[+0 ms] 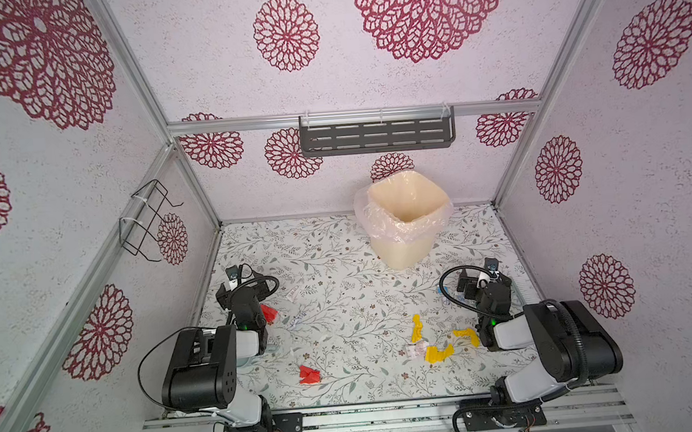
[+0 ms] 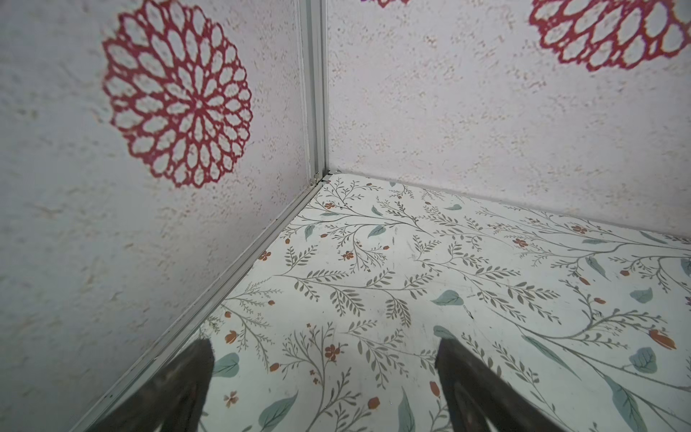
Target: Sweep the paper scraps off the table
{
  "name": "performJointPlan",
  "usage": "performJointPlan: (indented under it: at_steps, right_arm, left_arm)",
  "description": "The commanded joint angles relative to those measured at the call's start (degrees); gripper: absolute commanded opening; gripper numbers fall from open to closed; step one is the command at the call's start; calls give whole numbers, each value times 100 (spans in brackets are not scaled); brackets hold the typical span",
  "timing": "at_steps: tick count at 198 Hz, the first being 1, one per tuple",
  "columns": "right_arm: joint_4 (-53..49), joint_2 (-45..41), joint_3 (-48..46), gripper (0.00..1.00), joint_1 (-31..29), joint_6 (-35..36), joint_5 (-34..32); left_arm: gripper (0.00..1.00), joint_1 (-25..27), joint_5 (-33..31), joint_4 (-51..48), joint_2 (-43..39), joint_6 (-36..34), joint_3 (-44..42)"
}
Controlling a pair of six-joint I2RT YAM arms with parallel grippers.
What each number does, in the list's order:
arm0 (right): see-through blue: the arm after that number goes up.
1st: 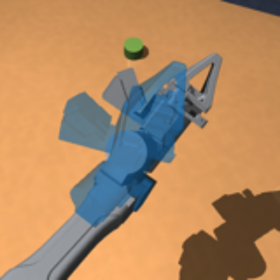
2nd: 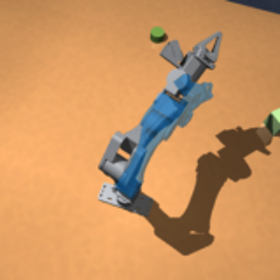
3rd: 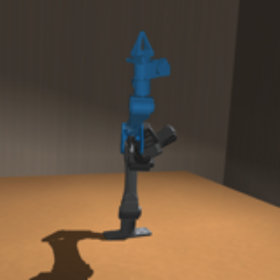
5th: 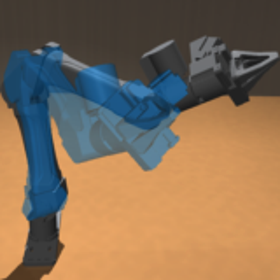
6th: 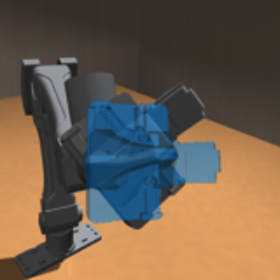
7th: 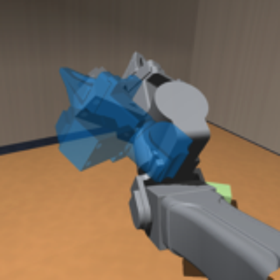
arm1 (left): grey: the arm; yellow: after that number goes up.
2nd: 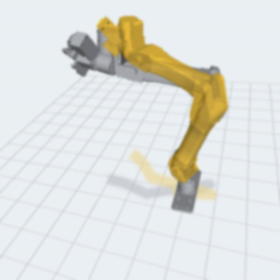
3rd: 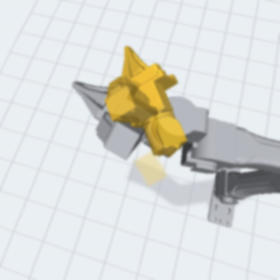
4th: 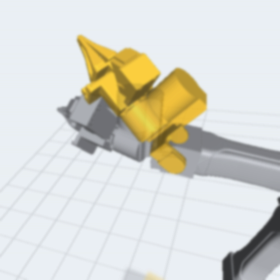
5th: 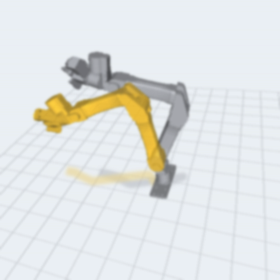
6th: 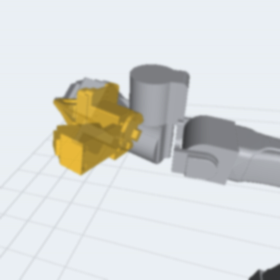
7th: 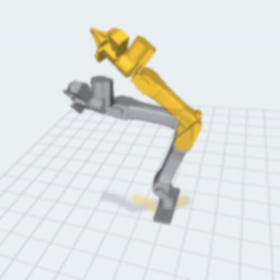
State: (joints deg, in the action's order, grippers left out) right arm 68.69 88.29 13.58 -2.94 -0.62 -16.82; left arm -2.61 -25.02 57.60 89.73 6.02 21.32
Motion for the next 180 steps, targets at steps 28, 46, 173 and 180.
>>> performJointPlan:
  at_steps: [28, 46, 173, 180]
  right_arm:
    - [133, -14, 51, 99, -5, -78, -76]
    - [123, -15, 50, 99, -5, -86, -78]
    - [123, -13, 56, 99, -5, -79, -76]
    - [126, -1, 50, 99, -5, -86, -76]
  left_arm:
    - [97, 24, -39, -19, 39, 13, 56]
    - [97, 24, -32, -21, 42, 15, 56]
    - [97, 24, -10, -56, 38, 13, 65]
    - [97, 24, -8, -61, 37, 13, 65]
